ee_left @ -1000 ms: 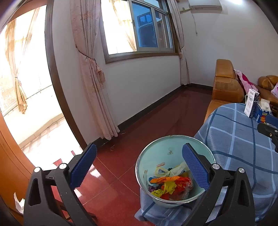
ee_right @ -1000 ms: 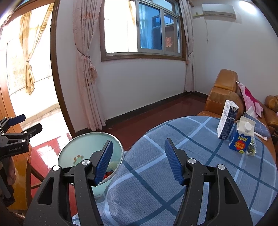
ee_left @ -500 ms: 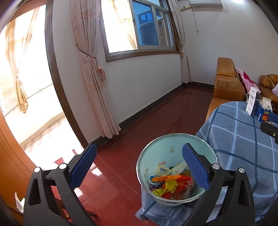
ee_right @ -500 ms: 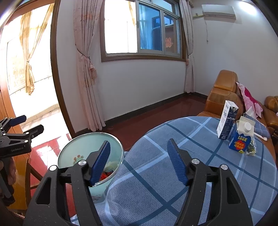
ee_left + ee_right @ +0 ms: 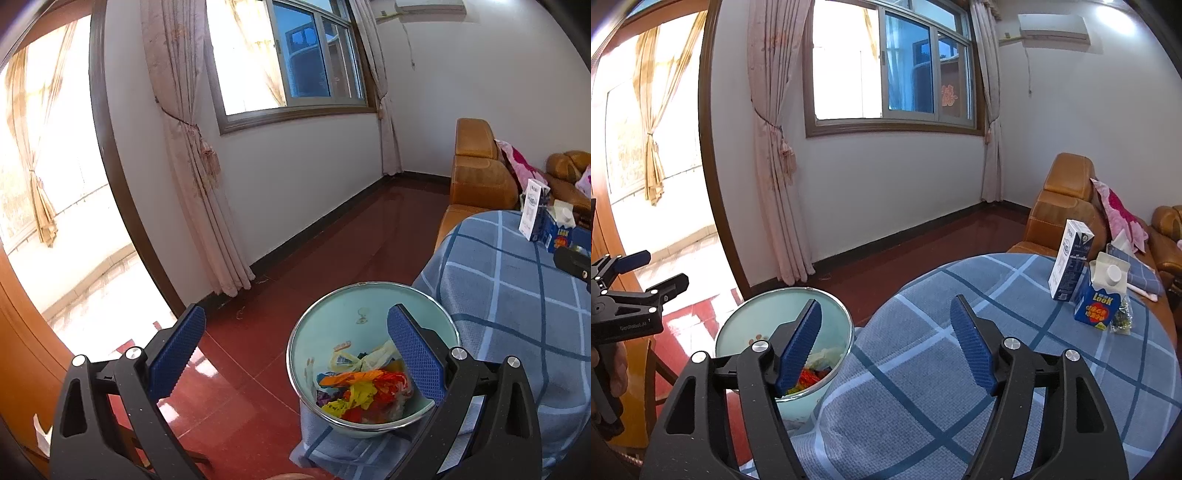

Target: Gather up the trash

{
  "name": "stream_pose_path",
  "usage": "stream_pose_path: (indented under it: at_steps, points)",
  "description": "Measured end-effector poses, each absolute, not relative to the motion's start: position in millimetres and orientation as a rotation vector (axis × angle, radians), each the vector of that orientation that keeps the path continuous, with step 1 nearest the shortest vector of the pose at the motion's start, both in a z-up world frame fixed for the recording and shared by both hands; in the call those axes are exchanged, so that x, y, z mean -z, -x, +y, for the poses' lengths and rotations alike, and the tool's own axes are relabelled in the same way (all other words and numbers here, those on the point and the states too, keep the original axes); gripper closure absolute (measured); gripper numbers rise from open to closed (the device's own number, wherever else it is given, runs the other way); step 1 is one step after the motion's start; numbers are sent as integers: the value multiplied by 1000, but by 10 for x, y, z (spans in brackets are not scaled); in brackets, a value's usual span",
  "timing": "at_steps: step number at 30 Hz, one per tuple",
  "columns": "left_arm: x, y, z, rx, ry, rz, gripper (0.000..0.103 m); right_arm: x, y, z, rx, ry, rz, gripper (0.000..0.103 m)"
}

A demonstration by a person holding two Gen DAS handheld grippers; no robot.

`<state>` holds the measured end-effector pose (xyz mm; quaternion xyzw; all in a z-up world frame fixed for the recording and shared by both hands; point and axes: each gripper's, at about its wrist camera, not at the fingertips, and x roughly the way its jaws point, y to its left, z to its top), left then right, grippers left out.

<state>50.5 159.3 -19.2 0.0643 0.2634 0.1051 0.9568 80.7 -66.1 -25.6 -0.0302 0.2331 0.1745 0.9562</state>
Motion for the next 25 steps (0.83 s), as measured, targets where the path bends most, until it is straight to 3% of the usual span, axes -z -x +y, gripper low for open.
stream_pose_path:
  at_steps: [19,25]
  points:
    - [213,-532,1587,-195,-128,551,6,281,-811,-682,-352,84,487,29]
    - [206,-530,1628,-186,-110,554,6,431,-979,-1262,-228,73,567,24]
